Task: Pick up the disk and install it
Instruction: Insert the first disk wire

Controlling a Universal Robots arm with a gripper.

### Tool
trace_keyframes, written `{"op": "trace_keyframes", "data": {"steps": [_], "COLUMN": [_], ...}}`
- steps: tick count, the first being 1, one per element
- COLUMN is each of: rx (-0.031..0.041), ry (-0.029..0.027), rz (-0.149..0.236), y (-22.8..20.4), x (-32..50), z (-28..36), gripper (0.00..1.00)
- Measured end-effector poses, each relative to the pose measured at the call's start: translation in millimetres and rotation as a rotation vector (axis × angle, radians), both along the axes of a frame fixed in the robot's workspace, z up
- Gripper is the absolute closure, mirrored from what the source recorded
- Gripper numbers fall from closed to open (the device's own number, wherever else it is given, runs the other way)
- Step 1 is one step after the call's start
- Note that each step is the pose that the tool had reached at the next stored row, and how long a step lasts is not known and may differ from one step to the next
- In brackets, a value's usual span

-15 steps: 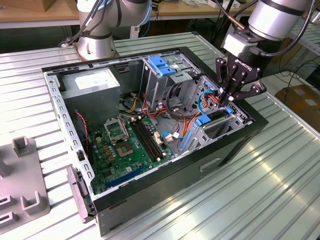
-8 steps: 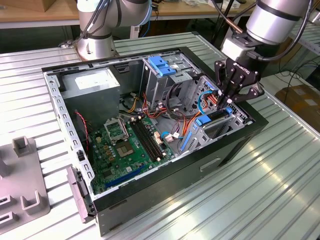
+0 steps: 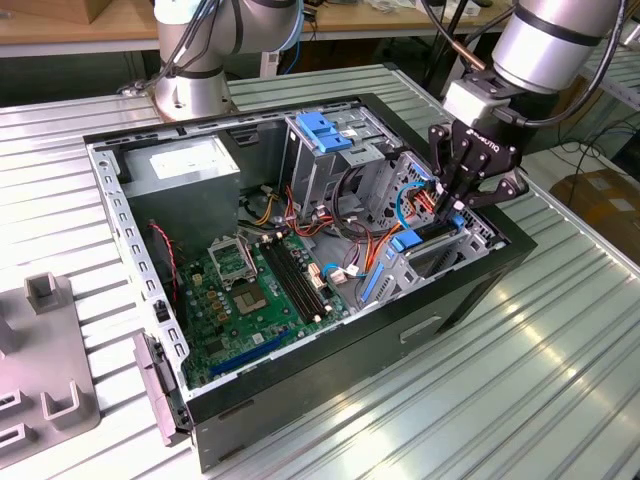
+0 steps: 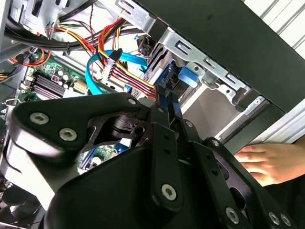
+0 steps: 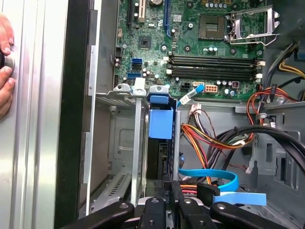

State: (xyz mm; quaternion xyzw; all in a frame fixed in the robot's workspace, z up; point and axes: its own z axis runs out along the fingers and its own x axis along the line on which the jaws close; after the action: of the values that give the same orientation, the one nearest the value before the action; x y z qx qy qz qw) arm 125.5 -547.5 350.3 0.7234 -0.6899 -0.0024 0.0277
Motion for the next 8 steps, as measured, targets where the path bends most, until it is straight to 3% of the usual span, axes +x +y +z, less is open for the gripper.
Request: {"op": "trace_keyframes", "data": {"steps": [8], "rx": [0.0001], "ry": [0.0], "rz": [0.004], "y": [-1.2], "x": [-0.2], "z": [-2.5], "gripper": [0.83]}}
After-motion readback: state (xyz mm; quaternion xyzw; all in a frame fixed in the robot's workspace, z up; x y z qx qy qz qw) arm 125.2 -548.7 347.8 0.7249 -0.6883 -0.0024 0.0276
